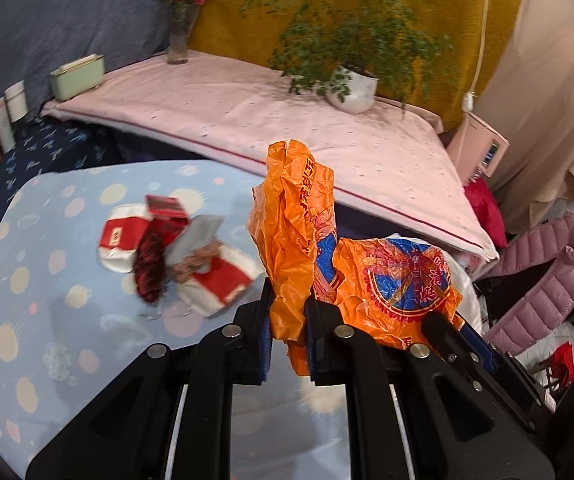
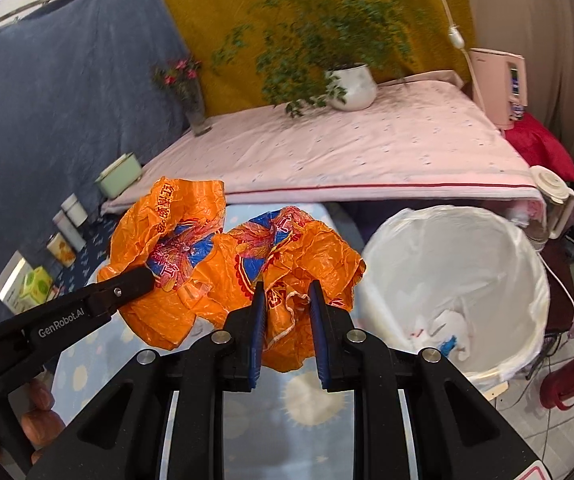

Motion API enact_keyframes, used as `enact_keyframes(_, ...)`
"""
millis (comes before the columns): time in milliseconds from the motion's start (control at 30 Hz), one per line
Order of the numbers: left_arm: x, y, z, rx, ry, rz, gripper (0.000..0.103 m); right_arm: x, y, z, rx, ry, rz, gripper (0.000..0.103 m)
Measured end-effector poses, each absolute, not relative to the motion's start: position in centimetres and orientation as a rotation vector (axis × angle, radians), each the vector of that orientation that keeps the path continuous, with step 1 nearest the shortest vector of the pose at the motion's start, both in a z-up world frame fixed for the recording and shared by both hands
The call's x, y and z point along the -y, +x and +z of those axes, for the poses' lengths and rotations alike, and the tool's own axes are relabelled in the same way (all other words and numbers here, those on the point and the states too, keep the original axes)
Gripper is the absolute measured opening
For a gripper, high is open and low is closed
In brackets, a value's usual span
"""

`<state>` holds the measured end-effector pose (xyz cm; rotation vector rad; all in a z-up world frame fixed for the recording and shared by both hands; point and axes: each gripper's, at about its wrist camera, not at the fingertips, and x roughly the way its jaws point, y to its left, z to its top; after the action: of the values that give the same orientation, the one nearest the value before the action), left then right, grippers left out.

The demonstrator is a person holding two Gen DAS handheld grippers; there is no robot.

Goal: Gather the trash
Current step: 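Lift both orange bags and carry them toward the bin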

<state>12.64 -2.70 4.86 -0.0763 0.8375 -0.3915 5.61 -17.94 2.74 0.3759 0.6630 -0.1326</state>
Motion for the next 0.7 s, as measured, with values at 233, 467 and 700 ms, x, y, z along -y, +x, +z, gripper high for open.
enact_keyframes(233,8.6,12.1,5.9,-0.834,-0.027,-0.485,0.013,23.3,3.7,3.0,-0.627,0.427,-0.220,0.020)
enact_keyframes(467,13.5,12.0,5.1,-0.861,0.015,-0.555,0.013,28.1,1.9,1.8,-0.616,0.485,-0.312,0.020)
enact_keyframes(700,16.9,12.1,3.6,-0.889,0.058,-0.590,0.013,31.9,0.7,0.2,-0.620,0.537,-0.384,0.020)
